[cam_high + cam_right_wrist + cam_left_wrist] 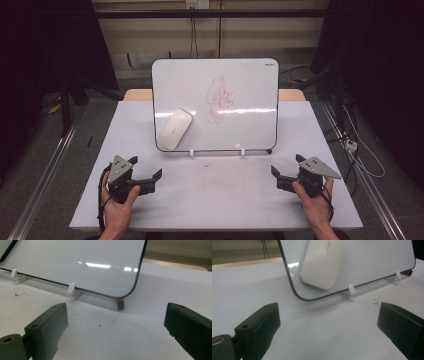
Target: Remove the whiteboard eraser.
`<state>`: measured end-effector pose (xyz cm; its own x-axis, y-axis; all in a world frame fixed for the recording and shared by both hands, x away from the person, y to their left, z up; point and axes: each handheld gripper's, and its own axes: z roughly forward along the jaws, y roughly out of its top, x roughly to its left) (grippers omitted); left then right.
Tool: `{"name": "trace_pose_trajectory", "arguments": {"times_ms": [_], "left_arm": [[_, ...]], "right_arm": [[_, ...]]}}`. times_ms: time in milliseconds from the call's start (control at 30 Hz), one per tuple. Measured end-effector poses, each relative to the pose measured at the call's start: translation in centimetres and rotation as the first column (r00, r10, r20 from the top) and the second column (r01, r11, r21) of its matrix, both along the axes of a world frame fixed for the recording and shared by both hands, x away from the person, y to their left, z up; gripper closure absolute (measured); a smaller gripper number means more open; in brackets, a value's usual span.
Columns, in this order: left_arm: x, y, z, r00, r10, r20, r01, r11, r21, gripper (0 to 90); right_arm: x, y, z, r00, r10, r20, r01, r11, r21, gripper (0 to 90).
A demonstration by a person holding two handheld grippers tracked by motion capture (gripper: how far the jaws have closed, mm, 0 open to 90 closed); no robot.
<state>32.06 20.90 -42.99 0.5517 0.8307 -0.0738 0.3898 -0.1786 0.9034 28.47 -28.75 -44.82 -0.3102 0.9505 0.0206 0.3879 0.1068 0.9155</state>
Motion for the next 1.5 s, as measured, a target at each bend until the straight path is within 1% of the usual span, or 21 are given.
{"name": "trace_pose_trajectory", "arguments": {"times_ms": [200,333,400,500,567,600,667,700,733,767,800,900,967,1000,1033,1067,1100,1133,1267,1333,1500], "left_arm": [[0.0,-0.1,0.0,0.9999,-0.002,-0.012,0.002,1.0,0.001,5.1],[0.3,0.0,0.0,0.9996,-0.009,-0.027,0.01,0.9997,0.021,5.2],[1.0,0.1,-0.1,0.9991,-0.02,-0.038,0.02,0.9998,0.005,5.8],[1.6,0.1,-0.3,0.9981,-0.027,-0.055,0.028,0.9996,0.003,7.3],[2.1,0.1,-0.2,0.9978,-0.038,-0.055,0.038,0.9993,0.004,7.5],[2.4,-0.1,0.1,0.9981,-0.035,-0.051,0.037,0.999,0.025,7.5],[2.8,-0.5,0.5,0.9972,-0.043,-0.061,0.044,0.9989,0.017,7.4],[2.9,-0.5,0.7,0.9969,-0.049,-0.062,0.05,0.9984,0.025,7.4],[2.9,-0.5,0.7,0.9969,-0.049,-0.062,0.05,0.9984,0.025,7.4],[3.2,-1.0,1.2,0.9981,-0.035,-0.05,0.037,0.9982,0.047,7.3],[3.3,-1.1,1.4,0.9976,-0.054,-0.044,0.057,0.9965,0.062,7.0],[3.5,-1.3,1.8,0.9973,-0.062,-0.039,0.065,0.9962,0.059,3.9],[3.9,-1.8,2.1,0.9973,-0.065,-0.034,0.067,0.9958,0.063,4.6],[4.3,-2.1,2.4,0.9968,-0.076,-0.024,0.078,0.9931,0.088,4.6],[4.5,-2.4,2.6,0.9968,-0.076,-0.024,0.078,0.9921,0.099,4.8],[4.8,-2.6,2.8,0.9951,-0.094,-0.03,0.096,0.9924,0.077,4.7],[4.8,-2.6,2.8,0.9951,-0.094,-0.03,0.096,0.9924,0.077,4.8],[5.2,-3.0,3.2,0.9941,-0.102,-0.035,0.105,0.9896,0.098,5.3],[6.1,-3.8,3.8,0.9933,-0.112,-0.027,0.114,0.9874,0.109,5.7],[6.5,-4.3,4.0,0.9932,-0.116,-0.01,0.116,0.9859,0.12,5.6],[7.5,-5.7,4.4,0.9924,-0.123,-0.005,0.122,0.9797,0.159,5.9]], "right_arm": [[0.3,0.1,-0.1,0.9997,0.018,-0.016,-0.018,0.9998,-0.002,4.9],[0.4,0.3,-0.1,0.9996,0.026,-0.014,-0.026,0.9996,-0.009,4.8],[0.6,0.4,-0.1,0.9994,0.027,-0.02,-0.027,0.9995,-0.017,4.8],[0.6,0.4,-0.3,0.9988,0.03,-0.039,-0.03,0.9994,-0.018,4.9],[0.6,0.3,-0.3,0.9987,0.026,-0.043,-0.027,0.9995,-0.016,4.9],[0.6,0.3,-0.3,0.9989,0.026,-0.04,-0.026,0.9996,-0.013,4.8],[0.6,0.2,-0.3,0.9987,0.029,-0.041,-0.03,0.9995,-0.012,4.9],[0.7,0.2,-0.3,0.9986,0.027,-0.045,-0.028,0.9996,-0.009,4.8],[0.7,0.2,-0.3,0.9986,0.027,-0.045,-0.028,0.9996,-0.009,4.8],[0.7,0.1,-0.4,0.9983,0.036,-0.046,-0.036,0.9993,-0.006,4.9],[0.6,0.1,-0.4,0.9983,0.037,-0.045,-0.038,0.9993,-0.006,5.0],[0.6,-0.1,-0.4,0.9982,0.039,-0.045,-0.039,0.9992,0.002,4.8],[0.6,-0.1,-0.4,0.9983,0.04,-0.043,-0.04,0.9992,-0.002,4.9],[0.6,0.0,-0.4,0.9979,0.042,-0.049,-0.043,0.9991,-0.004,4.9],[0.7,0.0,-0.4,0.9978,0.044,-0.051,-0.044,0.999,-0.001,4.9],[0.7,0.1,-0.4,0.9977,0.047,-0.048,-0.047,0.9989,0.0,4.9],[0.8,0.2,-0.5,0.9977,0.05,-0.047,-0.05,0.9987,-0.01,4.9],[0.8,0.3,-0.5,0.9975,0.052,-0.047,-0.053,0.9985,-0.014,4.9],[1.0,0.5,-0.6,0.9968,0.06,-0.054,-0.061,0.9981,-0.013,5.1],[1.0,0.5,-0.6,0.9965,0.06,-0.058,-0.061,0.9981,-0.012,5.3],[1.0,0.5,-0.6,0.9962,0.063,-0.06,-0.063,0.9979,-0.01,5.4]]}}
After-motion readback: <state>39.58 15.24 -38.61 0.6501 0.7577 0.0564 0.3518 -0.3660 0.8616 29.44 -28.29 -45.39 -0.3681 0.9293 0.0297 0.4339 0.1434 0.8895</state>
